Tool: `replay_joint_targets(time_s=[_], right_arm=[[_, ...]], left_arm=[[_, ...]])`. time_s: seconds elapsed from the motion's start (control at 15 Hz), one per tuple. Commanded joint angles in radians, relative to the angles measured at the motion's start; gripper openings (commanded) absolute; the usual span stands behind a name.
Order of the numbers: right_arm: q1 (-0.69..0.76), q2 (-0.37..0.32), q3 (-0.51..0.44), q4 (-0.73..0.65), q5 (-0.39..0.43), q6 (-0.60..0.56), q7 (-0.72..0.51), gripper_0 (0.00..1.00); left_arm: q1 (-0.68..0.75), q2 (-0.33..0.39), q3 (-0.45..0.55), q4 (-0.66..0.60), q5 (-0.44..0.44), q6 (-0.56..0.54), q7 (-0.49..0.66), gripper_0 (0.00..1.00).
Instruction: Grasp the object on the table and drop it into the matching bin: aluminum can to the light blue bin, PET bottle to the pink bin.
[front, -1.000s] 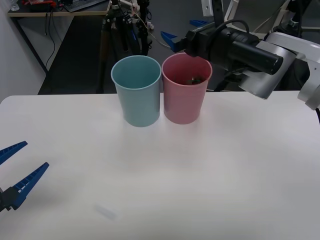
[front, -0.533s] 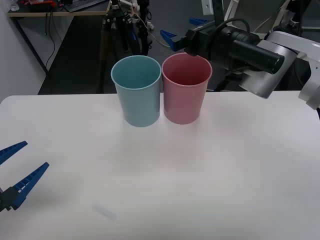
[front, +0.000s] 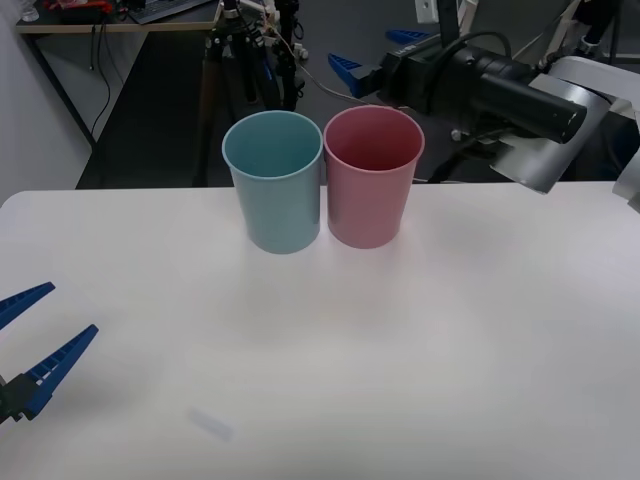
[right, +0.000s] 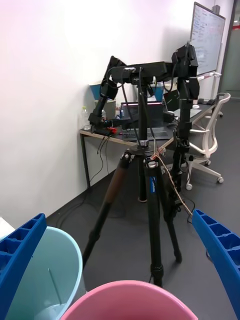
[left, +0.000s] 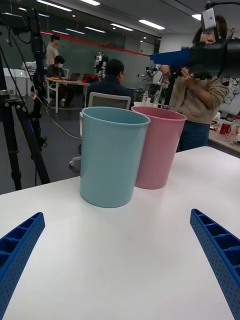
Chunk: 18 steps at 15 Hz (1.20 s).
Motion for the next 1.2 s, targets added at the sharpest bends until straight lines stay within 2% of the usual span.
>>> replay_joint_targets(time_s=[0.07,0.53,0.93,1.2], right_arm=[[0.077,-0.093,-0.060,-0.149,-0.060,0.036,0.016,1.00],[0.416,-0.239,-0.335,-0.482,0.036,0.066,0.000,1.00],[0.660,-0.335,-0.424,-0.530,0.090,-0.151,-0.048,1.00],[0.849,-0.346,-0.507,-0.534,0.139,-0.280,-0.069,1.00]], left_arm=[[0.000,0.000,0.000,0.000,0.000,0.000,0.000,1.00],[0.000,0.000,0.000,0.000,0.000,0.000,0.000,1.00],[0.000,0.000,0.000,0.000,0.000,0.000,0.000,1.00],[0.000,0.000,0.000,0.000,0.000,0.000,0.000,1.00]])
